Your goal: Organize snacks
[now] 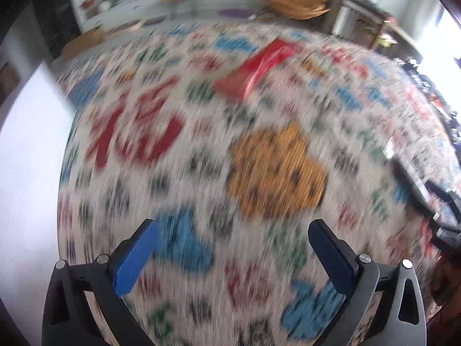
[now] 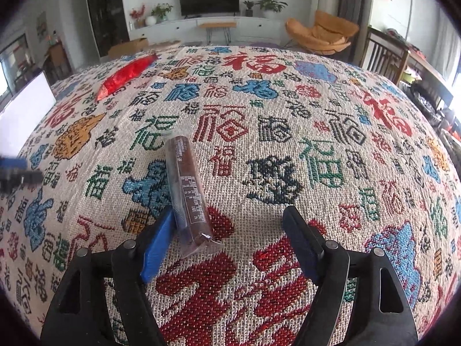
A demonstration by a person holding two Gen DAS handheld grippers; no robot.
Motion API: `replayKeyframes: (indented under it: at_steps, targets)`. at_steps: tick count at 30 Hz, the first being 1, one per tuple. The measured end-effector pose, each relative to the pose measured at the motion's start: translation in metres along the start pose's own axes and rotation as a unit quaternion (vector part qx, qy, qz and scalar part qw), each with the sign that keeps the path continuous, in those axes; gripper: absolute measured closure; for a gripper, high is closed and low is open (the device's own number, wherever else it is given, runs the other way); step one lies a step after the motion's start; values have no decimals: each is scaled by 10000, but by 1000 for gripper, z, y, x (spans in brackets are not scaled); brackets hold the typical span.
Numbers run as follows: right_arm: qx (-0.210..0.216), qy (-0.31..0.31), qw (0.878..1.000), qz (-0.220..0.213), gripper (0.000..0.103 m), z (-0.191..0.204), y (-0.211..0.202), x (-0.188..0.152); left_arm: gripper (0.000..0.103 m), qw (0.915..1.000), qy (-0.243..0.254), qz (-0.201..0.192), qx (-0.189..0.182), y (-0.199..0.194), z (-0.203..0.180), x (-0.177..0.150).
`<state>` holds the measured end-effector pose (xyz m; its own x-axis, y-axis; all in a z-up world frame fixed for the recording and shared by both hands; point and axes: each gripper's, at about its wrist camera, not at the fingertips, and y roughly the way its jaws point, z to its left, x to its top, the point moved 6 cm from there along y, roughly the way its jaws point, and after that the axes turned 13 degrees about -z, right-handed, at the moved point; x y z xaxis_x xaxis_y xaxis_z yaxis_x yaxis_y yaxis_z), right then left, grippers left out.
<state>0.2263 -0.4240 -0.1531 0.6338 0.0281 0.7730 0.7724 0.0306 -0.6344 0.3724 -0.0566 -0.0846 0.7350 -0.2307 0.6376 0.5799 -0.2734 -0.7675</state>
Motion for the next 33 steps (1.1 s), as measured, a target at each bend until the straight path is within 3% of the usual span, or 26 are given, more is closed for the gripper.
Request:
replayKeyframes:
  at_steps: [2, 4, 6, 9, 11, 12, 18, 25, 27, 29, 30, 33]
  targets:
    - [16, 1, 10000, 3, 24, 0, 1, 1, 1, 9994, 256, -166, -145, 19, -6, 38]
    - [17, 1, 10000, 4, 23, -1, 1, 1, 3, 9986, 423, -301, 25, 39, -8, 65]
    - [13, 2, 10000, 3, 23, 0, 1, 1, 13, 9974, 580, -393, 169, 57, -12, 82]
    - [12, 2, 10000, 3, 23, -1, 1, 1, 40, 9940, 967, -368, 351, 86, -21, 98]
    - [13, 4, 10000, 2, 23, 0, 1, 0, 74, 9926, 1131, -286, 346, 98, -26, 99]
    - [13, 4, 10000, 2, 23, -1, 1, 1, 78, 9935, 1074, -330, 201, 97, -28, 100]
    - [11, 2, 10000, 3, 23, -1, 1, 1, 78, 9981, 494, -363, -93, 57, -34, 72]
    - [7, -2, 10000, 4, 23, -1, 1, 0, 78, 9993, -289, 157, -185, -54, -54, -43]
    - [8, 1, 10000, 4, 23, -1, 1, 0, 69, 9972, -627, 247, -337, -76, -66, -75]
    - [-4, -2, 10000, 2, 24, -1, 1, 1, 29, 9955, -701, 364, -522, -82, -83, -100]
    - [-18, -2, 10000, 0, 25, -1, 1, 1, 21, 9960, -572, 349, -587, -81, -92, -106]
    - [-19, 8, 10000, -3, 25, -2, 1, 1, 17, 9993, 241, 53, -277, -72, -108, -114]
